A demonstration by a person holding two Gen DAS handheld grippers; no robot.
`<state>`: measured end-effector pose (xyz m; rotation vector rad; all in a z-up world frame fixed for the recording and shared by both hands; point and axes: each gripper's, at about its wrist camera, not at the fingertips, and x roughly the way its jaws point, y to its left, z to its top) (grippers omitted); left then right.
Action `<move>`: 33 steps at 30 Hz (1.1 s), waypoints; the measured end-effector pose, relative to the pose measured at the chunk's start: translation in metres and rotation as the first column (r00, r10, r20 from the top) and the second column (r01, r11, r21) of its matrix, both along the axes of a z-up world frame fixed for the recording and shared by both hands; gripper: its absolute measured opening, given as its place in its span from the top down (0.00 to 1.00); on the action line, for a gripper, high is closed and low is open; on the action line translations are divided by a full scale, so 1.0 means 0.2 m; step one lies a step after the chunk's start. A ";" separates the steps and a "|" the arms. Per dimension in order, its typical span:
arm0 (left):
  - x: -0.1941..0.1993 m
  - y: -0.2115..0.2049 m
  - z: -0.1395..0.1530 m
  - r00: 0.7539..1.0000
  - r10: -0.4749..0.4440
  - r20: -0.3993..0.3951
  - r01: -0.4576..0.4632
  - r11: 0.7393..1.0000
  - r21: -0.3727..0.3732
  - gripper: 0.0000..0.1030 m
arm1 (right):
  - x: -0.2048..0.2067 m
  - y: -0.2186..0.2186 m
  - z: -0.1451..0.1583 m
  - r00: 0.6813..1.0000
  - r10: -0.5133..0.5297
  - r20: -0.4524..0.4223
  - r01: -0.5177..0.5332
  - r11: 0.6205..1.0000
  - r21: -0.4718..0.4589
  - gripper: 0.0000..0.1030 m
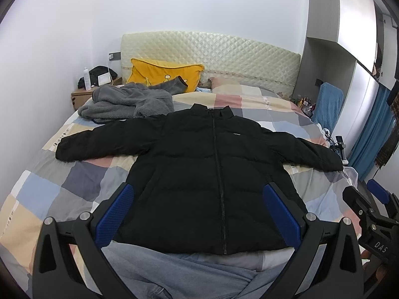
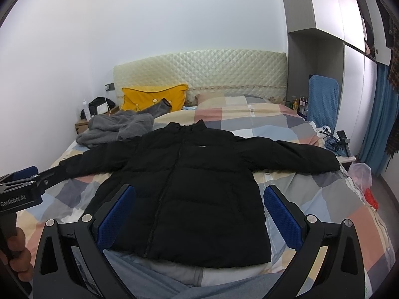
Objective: Fold large clothes
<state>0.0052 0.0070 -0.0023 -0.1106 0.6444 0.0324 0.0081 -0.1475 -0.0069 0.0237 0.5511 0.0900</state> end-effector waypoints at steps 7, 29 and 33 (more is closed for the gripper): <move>0.00 0.01 0.00 1.000 -0.006 0.000 0.006 1.000 0.000 0.00 | 0.00 0.00 0.01 1.000 -0.006 -0.002 0.006 1.000 -0.002 0.00; -0.01 0.00 -0.01 1.000 -0.003 0.001 0.003 1.000 0.003 0.00 | 0.02 0.00 0.02 1.000 -0.005 -0.013 0.005 1.000 -0.002 0.00; -0.01 0.00 -0.02 1.000 -0.001 0.000 0.001 1.000 0.004 0.00 | 0.04 0.00 0.01 1.000 -0.001 -0.014 0.001 1.000 -0.001 0.00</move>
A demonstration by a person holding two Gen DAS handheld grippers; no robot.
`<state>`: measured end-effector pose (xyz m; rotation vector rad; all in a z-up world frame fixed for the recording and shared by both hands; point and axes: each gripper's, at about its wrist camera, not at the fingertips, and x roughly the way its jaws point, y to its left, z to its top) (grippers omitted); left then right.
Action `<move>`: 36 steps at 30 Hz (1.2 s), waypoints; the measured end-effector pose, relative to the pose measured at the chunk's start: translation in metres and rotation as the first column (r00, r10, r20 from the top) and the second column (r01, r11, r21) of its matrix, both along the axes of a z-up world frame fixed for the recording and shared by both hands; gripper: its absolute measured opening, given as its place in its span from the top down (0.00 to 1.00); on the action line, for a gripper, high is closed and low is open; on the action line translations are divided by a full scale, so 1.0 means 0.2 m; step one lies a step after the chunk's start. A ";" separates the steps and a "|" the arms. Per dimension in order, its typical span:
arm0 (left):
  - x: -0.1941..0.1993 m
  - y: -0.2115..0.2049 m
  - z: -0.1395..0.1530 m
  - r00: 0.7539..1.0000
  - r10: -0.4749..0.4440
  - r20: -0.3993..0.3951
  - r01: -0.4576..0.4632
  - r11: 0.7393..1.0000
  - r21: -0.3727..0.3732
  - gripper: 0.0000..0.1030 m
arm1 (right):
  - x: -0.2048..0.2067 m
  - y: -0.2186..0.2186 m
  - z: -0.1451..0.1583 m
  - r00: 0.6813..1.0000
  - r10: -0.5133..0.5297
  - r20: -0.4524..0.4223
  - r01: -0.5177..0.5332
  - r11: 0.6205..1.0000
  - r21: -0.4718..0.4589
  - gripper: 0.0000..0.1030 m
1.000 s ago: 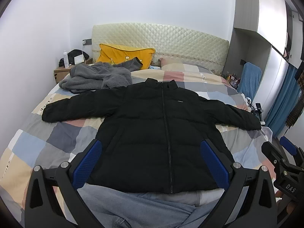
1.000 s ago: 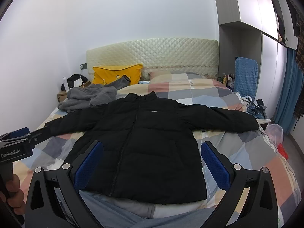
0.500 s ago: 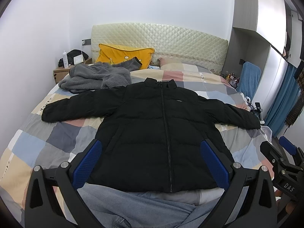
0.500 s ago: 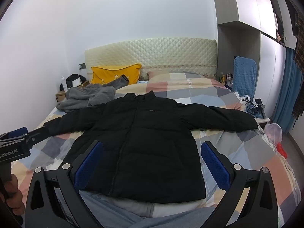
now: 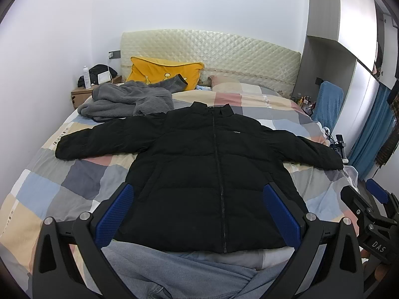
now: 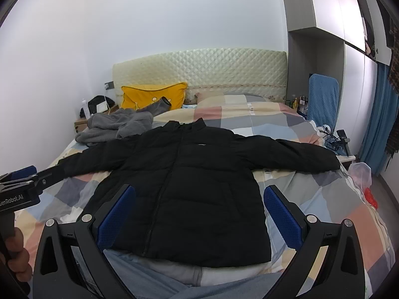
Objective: Fold large clothes
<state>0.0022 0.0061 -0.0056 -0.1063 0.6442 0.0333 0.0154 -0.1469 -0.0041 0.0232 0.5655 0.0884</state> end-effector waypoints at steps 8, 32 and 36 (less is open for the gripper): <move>0.02 0.00 -0.01 1.000 -0.003 -0.009 0.003 1.000 0.001 0.00 | 0.02 -0.02 -0.03 1.000 -0.003 -0.006 0.003 1.000 0.004 0.00; 0.24 -0.16 -0.12 0.996 -0.012 -0.094 0.012 1.000 -0.008 0.00 | 0.26 -0.43 -0.24 0.985 -0.134 -0.106 0.138 0.990 0.025 0.00; 0.32 -0.22 -0.12 0.994 -0.018 -0.107 0.017 1.000 -0.007 0.00 | 0.33 -0.55 -0.26 0.979 -0.165 -0.116 0.169 0.985 0.028 0.00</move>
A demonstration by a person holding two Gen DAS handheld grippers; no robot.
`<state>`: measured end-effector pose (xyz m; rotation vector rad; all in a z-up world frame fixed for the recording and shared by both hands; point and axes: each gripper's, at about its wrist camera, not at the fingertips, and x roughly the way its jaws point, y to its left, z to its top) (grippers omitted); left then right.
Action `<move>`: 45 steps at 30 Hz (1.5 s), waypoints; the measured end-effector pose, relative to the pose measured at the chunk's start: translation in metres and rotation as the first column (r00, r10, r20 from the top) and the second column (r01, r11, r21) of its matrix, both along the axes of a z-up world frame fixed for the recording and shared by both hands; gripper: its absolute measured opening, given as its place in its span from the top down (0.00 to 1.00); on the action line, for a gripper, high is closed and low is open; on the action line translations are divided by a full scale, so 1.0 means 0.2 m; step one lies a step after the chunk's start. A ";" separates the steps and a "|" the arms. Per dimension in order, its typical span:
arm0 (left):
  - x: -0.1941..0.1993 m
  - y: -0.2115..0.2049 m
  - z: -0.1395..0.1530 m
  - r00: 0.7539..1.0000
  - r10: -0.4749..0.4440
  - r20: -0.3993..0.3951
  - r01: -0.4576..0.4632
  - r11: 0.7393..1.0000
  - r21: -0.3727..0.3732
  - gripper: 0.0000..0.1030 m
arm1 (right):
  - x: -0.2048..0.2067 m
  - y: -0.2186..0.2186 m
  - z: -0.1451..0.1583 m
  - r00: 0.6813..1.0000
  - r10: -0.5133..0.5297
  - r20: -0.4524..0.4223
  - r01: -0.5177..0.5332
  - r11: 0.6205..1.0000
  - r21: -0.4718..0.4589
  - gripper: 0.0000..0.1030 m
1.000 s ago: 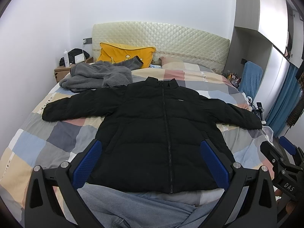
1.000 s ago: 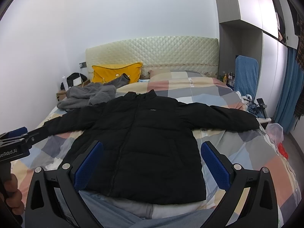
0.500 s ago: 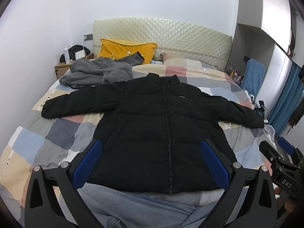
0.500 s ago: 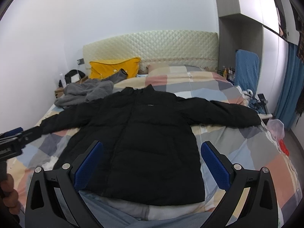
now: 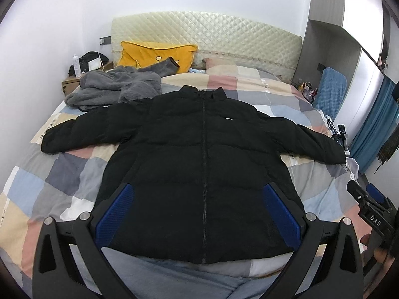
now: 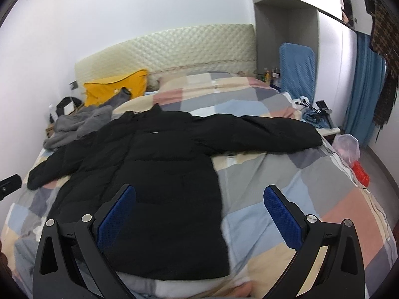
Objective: Fold large clothes
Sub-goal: 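Grasp the black jacket's sleeve cuff with the right tool and lift it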
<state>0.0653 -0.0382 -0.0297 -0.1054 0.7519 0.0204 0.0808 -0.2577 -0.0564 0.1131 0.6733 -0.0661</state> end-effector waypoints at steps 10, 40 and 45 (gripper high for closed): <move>0.28 -0.17 0.03 1.000 -0.018 -0.011 0.018 1.000 0.024 0.00 | 0.21 -0.30 -0.06 0.997 -0.067 -0.036 0.068 0.997 0.029 0.00; 1.03 0.05 -0.71 0.998 0.060 -0.001 -0.060 0.994 0.094 0.00 | 1.06 -1.80 -0.95 0.925 -0.359 -0.122 0.374 0.807 0.457 0.02; 1.04 0.05 -0.78 0.999 0.031 -0.036 -0.027 0.994 0.107 0.00 | 1.15 -1.92 -0.98 0.911 -0.406 -0.069 0.377 0.756 0.535 0.02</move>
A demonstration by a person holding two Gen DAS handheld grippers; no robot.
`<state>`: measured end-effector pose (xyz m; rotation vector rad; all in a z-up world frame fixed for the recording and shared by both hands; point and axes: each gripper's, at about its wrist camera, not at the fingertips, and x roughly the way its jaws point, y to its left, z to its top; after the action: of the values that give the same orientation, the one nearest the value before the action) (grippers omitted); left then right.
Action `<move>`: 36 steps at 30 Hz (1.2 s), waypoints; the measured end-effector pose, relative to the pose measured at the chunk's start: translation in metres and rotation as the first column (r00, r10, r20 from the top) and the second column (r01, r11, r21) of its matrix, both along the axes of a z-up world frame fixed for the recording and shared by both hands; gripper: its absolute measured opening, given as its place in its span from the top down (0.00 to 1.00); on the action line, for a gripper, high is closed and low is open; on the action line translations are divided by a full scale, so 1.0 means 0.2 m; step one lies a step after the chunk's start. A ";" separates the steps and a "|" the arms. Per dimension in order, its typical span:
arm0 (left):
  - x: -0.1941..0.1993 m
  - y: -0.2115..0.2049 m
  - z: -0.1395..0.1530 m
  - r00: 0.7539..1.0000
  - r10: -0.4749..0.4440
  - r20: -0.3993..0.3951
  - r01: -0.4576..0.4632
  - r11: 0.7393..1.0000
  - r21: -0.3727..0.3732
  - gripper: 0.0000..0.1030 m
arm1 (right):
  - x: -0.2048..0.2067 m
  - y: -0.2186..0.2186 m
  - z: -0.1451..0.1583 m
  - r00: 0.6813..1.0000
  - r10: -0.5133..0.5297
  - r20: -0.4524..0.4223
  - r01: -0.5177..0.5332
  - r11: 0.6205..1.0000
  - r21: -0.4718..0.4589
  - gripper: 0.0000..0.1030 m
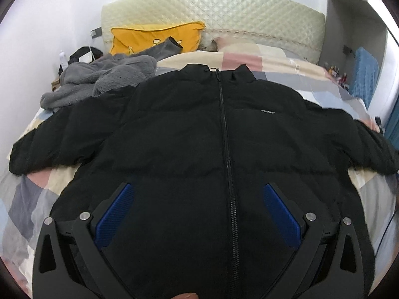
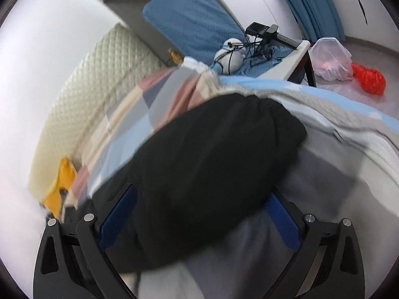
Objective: Fold large clothes
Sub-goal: 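Grasp the black jacket's sleeve cuff with the right tool and lift it, then fold the held sleeve across the jacket body and open the right tool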
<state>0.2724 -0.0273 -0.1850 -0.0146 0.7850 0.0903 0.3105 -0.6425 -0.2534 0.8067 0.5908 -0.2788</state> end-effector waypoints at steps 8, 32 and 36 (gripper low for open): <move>-0.02 0.07 0.03 1.000 0.001 0.026 -0.001 1.000 -0.009 0.00 | 0.12 -0.19 -0.06 0.987 -0.154 0.039 0.145 0.974 0.176 0.71; -0.16 0.35 0.18 0.996 0.019 0.087 -0.022 0.999 0.031 0.00 | 0.16 0.51 1.37 0.982 0.001 0.189 0.063 0.942 -0.329 0.89; -0.17 0.36 0.17 0.995 0.015 0.099 -0.017 1.000 0.020 0.00 | 0.19 0.81 1.56 0.971 0.088 0.224 0.002 0.927 -0.374 0.88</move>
<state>0.2376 0.0440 -0.1504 -0.0057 0.6847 0.1120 0.3476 -0.4809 0.0585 0.4488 0.3144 -0.2394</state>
